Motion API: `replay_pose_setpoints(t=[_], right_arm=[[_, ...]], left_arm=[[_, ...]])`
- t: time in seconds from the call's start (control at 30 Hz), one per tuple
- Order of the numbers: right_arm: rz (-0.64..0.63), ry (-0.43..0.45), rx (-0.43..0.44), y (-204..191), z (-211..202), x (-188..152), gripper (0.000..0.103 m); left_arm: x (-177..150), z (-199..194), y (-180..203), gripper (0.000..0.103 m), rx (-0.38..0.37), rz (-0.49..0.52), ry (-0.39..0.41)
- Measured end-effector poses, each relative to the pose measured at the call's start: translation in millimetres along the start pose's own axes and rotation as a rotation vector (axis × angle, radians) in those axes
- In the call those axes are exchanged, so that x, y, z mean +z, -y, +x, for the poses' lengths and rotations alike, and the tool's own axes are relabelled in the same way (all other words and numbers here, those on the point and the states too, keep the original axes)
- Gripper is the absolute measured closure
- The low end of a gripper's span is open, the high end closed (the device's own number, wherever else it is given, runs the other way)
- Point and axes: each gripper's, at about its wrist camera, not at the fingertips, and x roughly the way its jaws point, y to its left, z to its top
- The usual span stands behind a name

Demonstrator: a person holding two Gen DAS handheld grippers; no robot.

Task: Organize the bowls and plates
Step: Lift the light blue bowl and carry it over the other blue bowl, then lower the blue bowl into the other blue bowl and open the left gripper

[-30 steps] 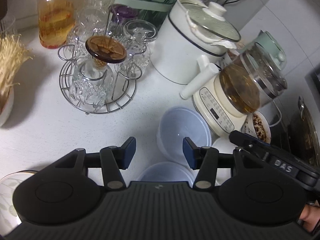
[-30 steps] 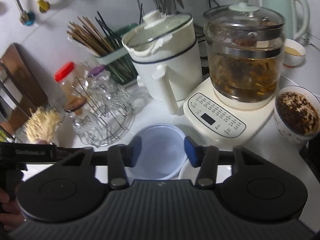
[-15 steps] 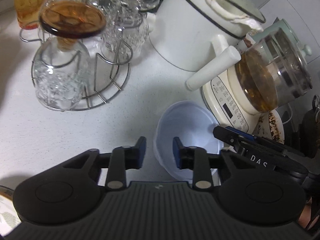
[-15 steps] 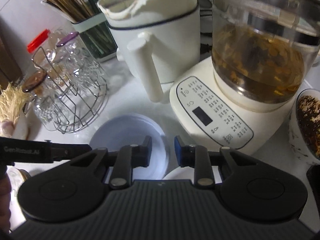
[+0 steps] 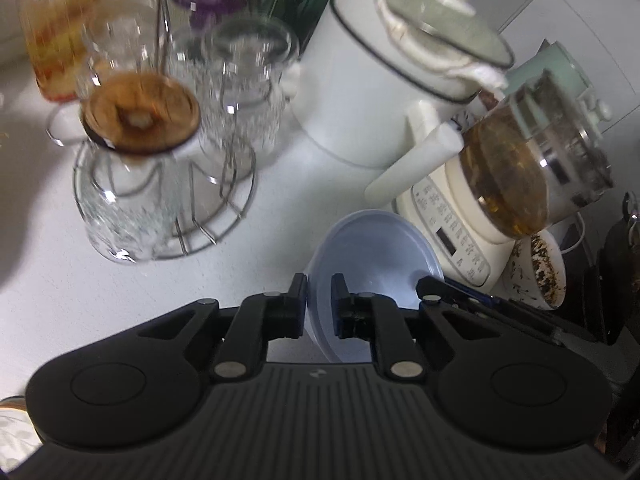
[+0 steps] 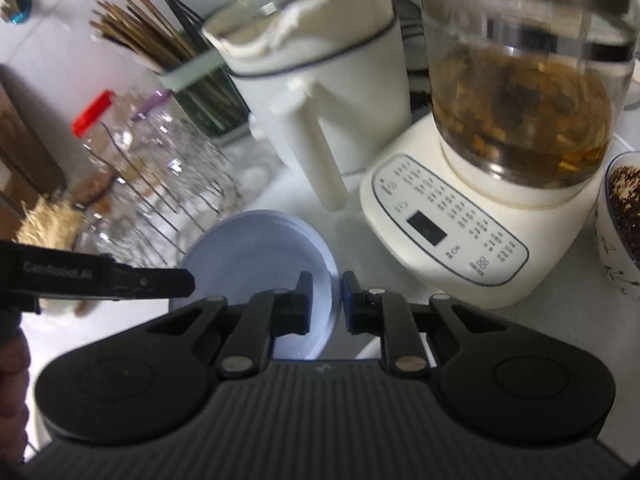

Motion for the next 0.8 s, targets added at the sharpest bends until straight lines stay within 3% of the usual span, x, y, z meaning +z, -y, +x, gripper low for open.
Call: replay_pose_setpoints(t=[0.37, 0.8], right_arm=[[0.056, 0.095, 0.017, -18.0, -64.4, -3.5, 0.085], [0.074, 0.045, 0.007, -35.8, -84.1, -47.8, 0.085]], left_arm=[[-11.6, -59.6, 9.9, 0.088, -0.057, 0.032, 0.036], [-58.4, -71.7, -8.6, 0.087, -0.063, 0.040, -0.007]])
